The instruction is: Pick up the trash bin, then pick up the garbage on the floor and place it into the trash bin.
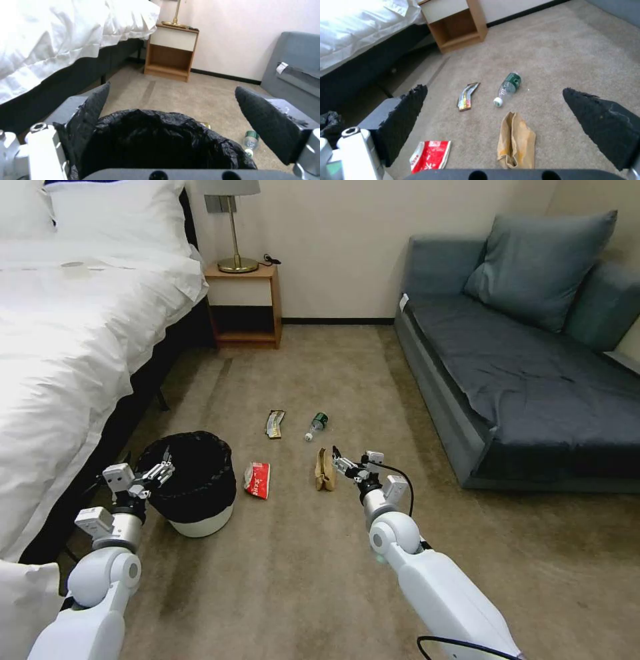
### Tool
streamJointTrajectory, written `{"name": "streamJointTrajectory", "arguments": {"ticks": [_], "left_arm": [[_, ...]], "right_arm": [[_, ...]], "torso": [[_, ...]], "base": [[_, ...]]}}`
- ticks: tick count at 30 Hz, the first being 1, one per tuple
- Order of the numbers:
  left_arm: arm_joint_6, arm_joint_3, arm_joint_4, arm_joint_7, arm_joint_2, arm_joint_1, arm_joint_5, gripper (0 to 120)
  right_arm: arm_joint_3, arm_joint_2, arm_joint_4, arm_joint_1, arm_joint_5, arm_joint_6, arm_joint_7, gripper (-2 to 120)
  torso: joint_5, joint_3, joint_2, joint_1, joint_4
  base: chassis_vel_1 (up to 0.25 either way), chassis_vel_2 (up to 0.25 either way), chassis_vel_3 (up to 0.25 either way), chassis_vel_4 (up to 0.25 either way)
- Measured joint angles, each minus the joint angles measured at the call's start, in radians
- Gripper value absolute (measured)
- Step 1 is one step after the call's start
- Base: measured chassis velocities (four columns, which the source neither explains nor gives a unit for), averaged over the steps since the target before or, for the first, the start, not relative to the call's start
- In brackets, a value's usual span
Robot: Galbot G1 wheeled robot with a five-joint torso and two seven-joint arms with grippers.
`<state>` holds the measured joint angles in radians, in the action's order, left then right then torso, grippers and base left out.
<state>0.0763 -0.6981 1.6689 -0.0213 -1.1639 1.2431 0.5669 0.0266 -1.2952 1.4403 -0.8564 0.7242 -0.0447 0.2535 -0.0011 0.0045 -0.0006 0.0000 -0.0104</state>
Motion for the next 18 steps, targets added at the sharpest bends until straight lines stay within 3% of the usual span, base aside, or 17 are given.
{"name": "streamJointTrajectory", "arguments": {"ticks": [18], "left_arm": [[0.000,0.000,0.000,0.000,0.000,0.000,0.000,100]], "right_arm": [[0.000,0.000,0.000,0.000,0.000,0.000,0.000,100]], "torso": [[0.0000,0.000,0.000,0.000,0.0000]], "base": [[0.000,0.000,0.000,0.000]]}}
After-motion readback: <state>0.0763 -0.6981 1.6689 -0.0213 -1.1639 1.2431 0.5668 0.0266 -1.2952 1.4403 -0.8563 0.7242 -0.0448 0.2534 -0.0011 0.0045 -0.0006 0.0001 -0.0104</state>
